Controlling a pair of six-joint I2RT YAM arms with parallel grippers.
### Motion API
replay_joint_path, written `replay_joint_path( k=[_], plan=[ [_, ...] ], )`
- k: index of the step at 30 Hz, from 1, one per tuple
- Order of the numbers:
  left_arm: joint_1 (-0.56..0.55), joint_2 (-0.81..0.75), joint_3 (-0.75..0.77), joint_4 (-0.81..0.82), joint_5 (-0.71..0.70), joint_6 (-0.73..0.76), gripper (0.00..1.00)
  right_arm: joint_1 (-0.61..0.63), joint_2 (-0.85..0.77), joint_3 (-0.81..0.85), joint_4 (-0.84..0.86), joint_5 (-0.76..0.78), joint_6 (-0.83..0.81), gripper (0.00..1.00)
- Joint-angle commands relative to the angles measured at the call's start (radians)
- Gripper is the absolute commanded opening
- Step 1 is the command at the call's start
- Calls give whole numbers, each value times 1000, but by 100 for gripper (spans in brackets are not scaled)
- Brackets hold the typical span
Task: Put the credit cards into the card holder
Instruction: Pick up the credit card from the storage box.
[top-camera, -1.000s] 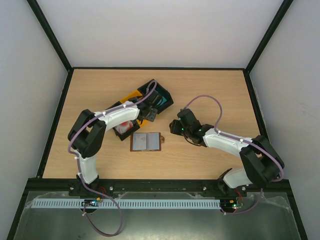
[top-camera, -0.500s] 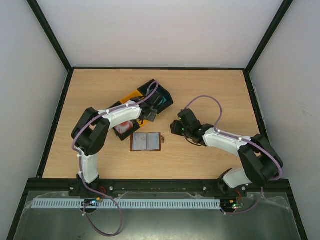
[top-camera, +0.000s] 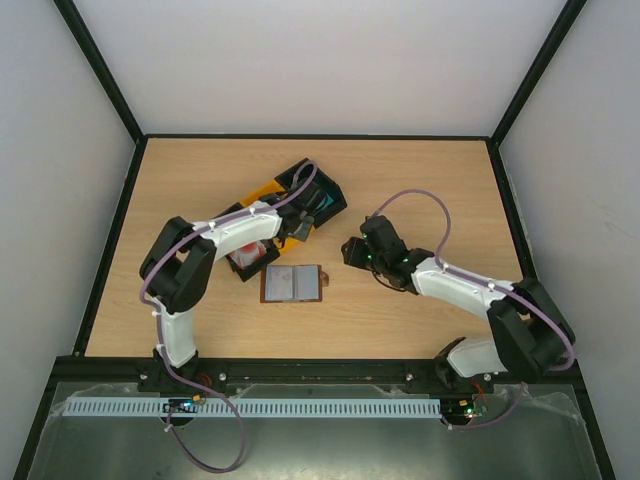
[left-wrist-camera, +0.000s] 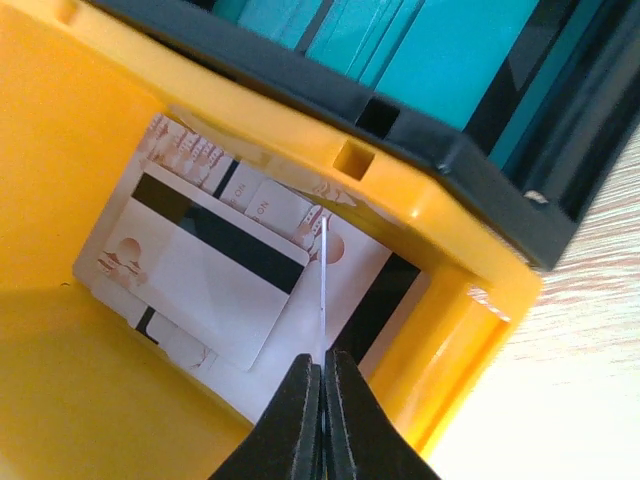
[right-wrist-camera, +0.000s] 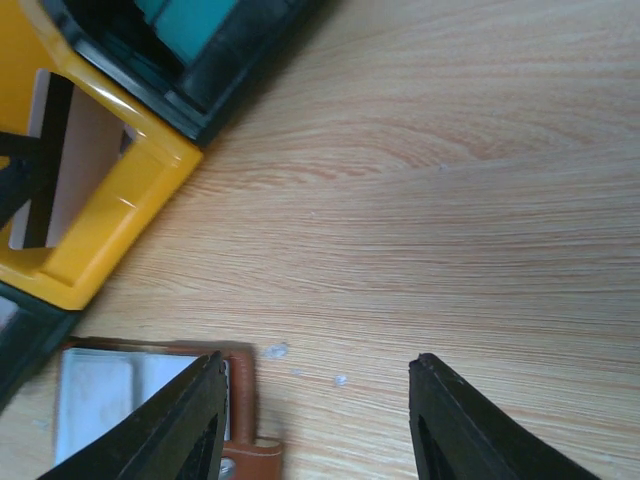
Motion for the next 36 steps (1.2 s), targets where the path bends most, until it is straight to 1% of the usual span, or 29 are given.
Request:
replay_joint_path(
  k=[1, 3, 6, 8, 10, 12, 14, 17, 18, 19, 20, 22, 27, 30, 34, 36],
  plan=[
    [-23, -129, 6, -28, -20, -13, 3, -4, -104, -16, -19, 10, 16, 50],
    [-28, -184, -12, -30, -2, -21, 3, -4, -152, -26, -5, -2, 12, 50],
    [-32, -292, -41, -25, 44, -45, 3, -4, -240, -60, 61, -69, 0, 43],
    [-32, -370, -70, -3, 103, -66, 3, -4, -299, -84, 118, -119, 15, 41],
    [-26, -457, -110, 45, 192, -89, 3, -4, -355, -110, 200, -167, 45, 41],
    [-5, -549, -154, 113, 304, -118, 3, -4, -412, -134, 277, -207, 85, 45],
    [47, -636, -206, 171, 443, -162, 3, -4, -436, -145, 349, -243, 123, 54],
    [146, -749, -309, 290, 685, -252, 3, -5, -426, -138, 464, -335, 197, 67],
    [168, -784, -335, 331, 783, -288, 3, -4, -413, -135, 516, -373, 226, 69],
    [185, -804, -355, 374, 847, -332, 3, -5, -396, -132, 576, -407, 259, 70],
    [194, -818, -371, 414, 894, -369, 3, -4, -378, -129, 656, -441, 292, 70],
    [206, -839, -396, 483, 968, -437, 3, -4, -339, -115, 741, -489, 348, 71],
    [222, -873, -473, 718, 1088, -625, 3, -5, -230, -49, 828, -592, 418, 69],
    [225, -870, -496, 775, 1131, -676, 3, -4, -174, -27, 907, -640, 474, 62],
    [230, -867, -514, 796, 1158, -703, 3, -4, -138, -37, 1044, -661, 547, 43],
    [232, -870, -524, 804, 1164, -709, 3, -4, -131, -36, 1052, -656, 554, 33]
  ],
)
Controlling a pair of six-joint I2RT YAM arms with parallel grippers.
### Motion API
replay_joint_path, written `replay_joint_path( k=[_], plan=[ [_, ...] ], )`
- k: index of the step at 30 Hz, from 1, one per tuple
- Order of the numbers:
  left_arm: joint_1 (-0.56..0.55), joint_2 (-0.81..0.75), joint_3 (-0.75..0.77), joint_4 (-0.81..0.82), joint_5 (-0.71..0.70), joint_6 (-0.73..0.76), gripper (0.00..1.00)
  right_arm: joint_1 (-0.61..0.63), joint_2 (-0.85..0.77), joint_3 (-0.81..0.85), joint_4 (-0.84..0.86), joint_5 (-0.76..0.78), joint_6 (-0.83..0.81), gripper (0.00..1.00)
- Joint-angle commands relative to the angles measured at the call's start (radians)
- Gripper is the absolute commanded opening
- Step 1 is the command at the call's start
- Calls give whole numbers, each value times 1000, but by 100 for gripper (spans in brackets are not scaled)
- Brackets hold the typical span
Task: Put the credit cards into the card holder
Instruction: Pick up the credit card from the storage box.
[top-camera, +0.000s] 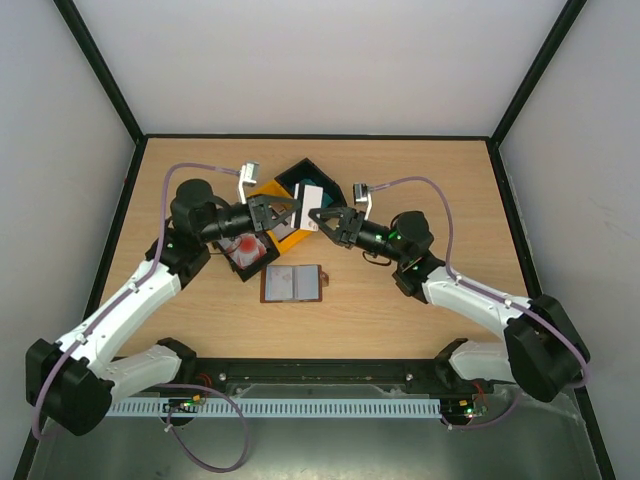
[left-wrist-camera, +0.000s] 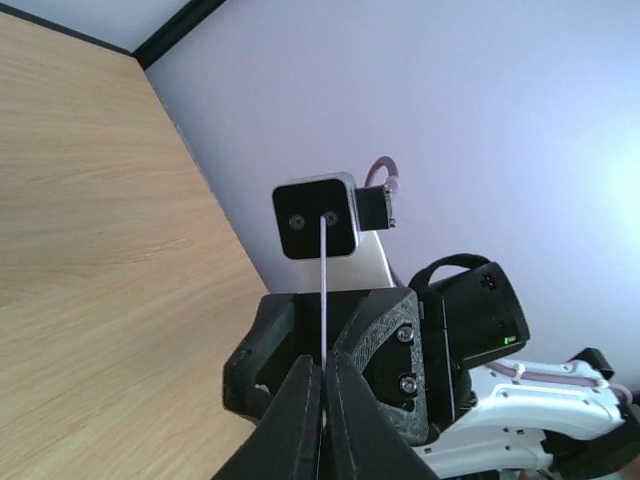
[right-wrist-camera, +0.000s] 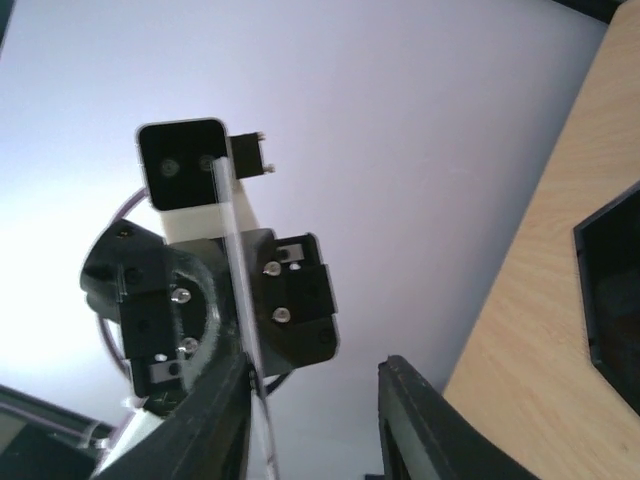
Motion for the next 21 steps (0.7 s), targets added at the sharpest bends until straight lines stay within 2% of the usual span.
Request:
replay_joint_path(
  k=[1, 4, 5, 6, 8, 10, 13, 15, 18, 21],
  plan=[
    [10, -16, -25, 87, 72, -61, 3, -2, 15, 23, 162, -48, 69, 26],
    [15, -15, -37, 67, 69, -60, 3, -2, 25, 23, 168, -43, 74, 5],
    [16, -14, -40, 59, 67, -57, 3, -2, 28, 23, 166, -40, 74, 3],
    [20, -14, -43, 44, 60, -48, 4, -2, 29, 21, 162, -35, 71, 2],
    [25, -12, -40, -19, 31, -10, 14, -2, 28, 18, 134, -22, 53, 2],
    [26, -14, -21, -138, -35, 71, 30, -2, 19, 16, 65, 0, -2, 2],
    [25, -25, -16, -313, -208, 195, 57, -2, 1, 9, -114, 49, -110, 2],
    [24, -34, -39, -387, -318, 240, 67, -3, -14, -10, -223, 89, -180, 2],
    [-1, -45, -102, -435, -460, 253, 76, -1, -33, -69, -347, 140, -250, 2],
    [-93, -53, -174, -471, -651, 220, 80, 3, -37, -124, -412, 183, -288, 2]
  ],
)
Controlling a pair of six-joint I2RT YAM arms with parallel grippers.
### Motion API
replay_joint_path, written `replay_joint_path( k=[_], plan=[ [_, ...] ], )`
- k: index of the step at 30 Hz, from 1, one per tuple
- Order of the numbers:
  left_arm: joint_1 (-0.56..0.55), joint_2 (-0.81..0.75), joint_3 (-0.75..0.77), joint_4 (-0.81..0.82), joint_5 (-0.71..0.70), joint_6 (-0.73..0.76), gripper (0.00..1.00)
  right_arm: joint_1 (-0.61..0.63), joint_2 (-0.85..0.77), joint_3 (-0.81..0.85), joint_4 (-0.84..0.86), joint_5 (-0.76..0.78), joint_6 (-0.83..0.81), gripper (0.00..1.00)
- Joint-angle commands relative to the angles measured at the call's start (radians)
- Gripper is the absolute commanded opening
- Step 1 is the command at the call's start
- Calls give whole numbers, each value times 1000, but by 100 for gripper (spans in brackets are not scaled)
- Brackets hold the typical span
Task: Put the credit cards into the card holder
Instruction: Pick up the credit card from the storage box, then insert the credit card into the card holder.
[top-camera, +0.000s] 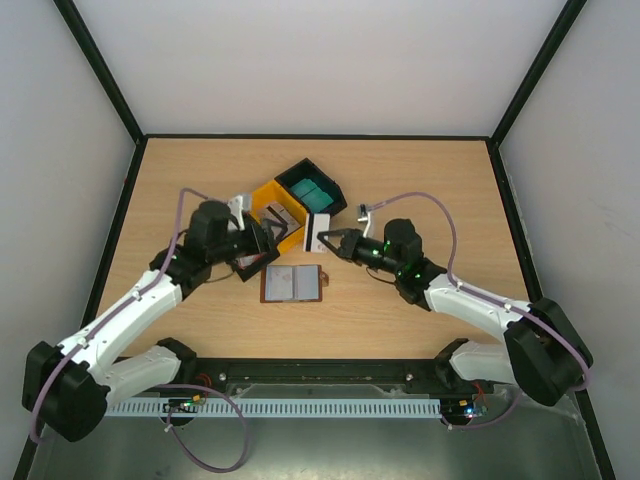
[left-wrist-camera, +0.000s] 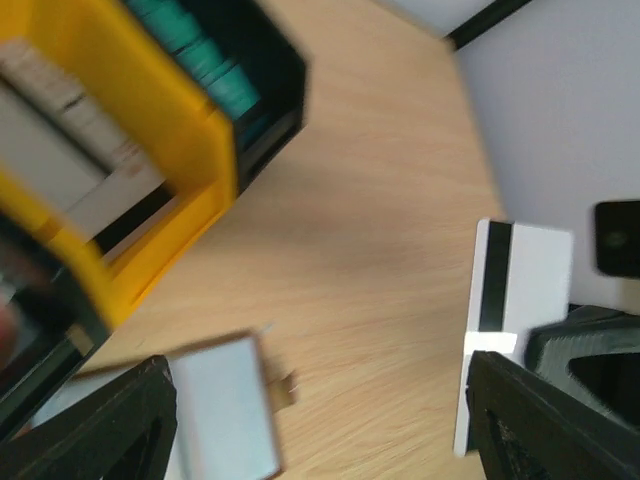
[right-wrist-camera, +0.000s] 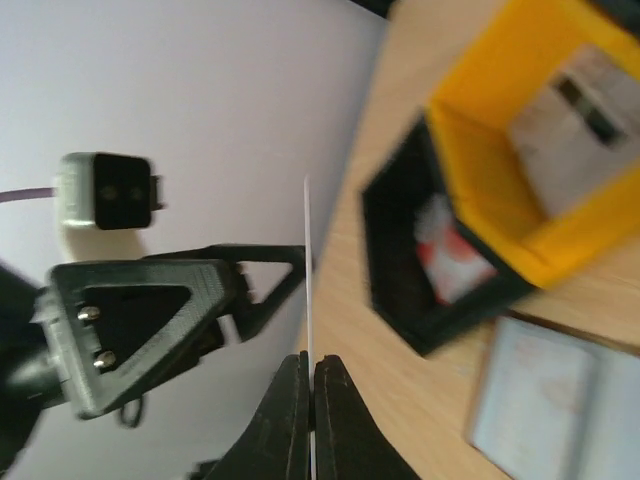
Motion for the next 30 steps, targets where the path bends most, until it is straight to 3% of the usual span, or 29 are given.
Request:
replay_joint_path(
  k=[1, 4, 12, 16, 23, 30],
  plan=[
    [-116, -17, -105, -139, -343, 5, 81, 4, -21, -85, -185, 95, -121, 2],
    [-166, 3, -192, -151, -468, -70, 84, 16, -14, -120, -204, 120, -132, 2],
    [-175, 95, -305, -52, -479, -161, 85, 145, 157, -17, -332, 184, -198, 2],
    [-175, 138, -342, 0, -486, -196, 80, 169, 249, 0, -281, 177, -164, 2],
    [-192, 213, -349, 98, -426, -196, 57, 172, 359, 32, -194, 161, -141, 2],
    [-214, 284, -339, 109, -433, -185, 56, 172, 428, 21, -94, 124, -99, 2]
  ],
)
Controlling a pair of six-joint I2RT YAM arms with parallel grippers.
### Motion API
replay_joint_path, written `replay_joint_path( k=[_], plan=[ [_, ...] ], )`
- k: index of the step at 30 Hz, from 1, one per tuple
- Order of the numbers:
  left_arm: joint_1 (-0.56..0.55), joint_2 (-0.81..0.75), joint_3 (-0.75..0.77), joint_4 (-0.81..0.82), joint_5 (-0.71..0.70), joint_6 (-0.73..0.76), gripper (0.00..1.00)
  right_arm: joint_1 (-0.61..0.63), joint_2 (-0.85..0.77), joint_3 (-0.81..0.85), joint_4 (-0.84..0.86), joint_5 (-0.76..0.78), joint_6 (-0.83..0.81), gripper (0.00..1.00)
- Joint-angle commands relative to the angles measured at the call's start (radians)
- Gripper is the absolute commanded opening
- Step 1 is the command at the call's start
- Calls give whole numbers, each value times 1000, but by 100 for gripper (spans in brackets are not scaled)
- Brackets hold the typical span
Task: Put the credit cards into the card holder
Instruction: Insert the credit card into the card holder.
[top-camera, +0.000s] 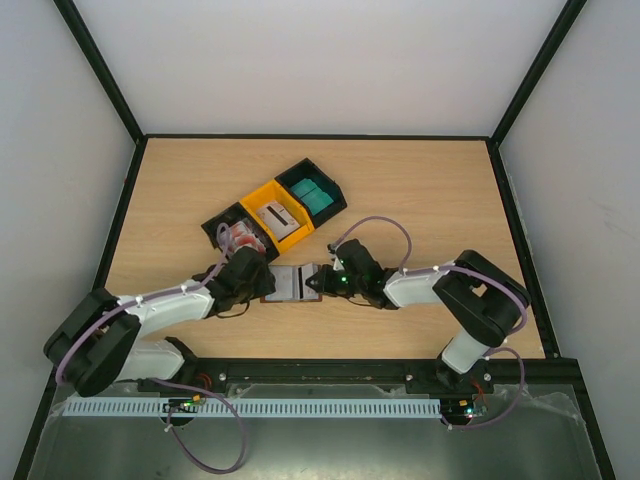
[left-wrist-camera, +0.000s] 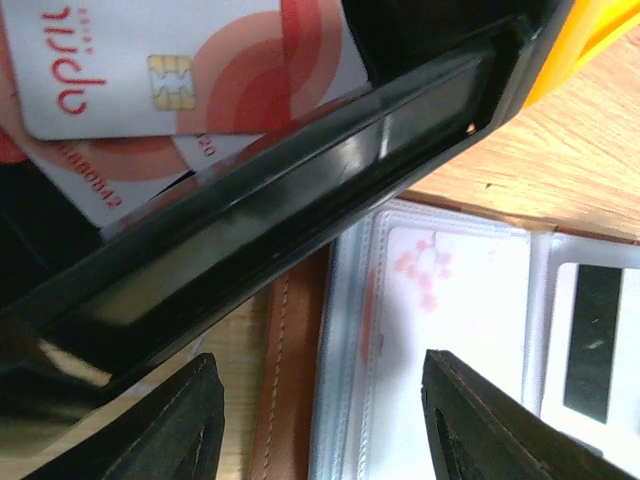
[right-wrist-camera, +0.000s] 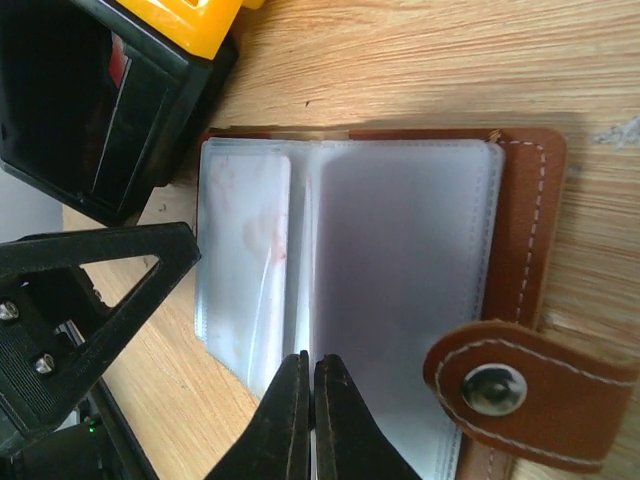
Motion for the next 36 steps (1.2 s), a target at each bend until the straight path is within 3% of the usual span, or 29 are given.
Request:
replay_joint_path(
  k=[1, 15, 26, 36],
  plan=[
    [-24, 57, 5, 9, -10, 7, 56, 4, 29, 9, 106, -17, 30, 2],
    [-146, 214, 91, -17, -81, 12, 48, -36, 46, -31, 94, -28, 66, 2],
    [-209, 241, 136, -43, -88, -39, 47, -97, -106, -144, 80, -13, 136, 2],
    [-213, 256, 144, -64, -115, -44, 47, -112, -35, -89, 37, -37, 72, 2]
  ],
)
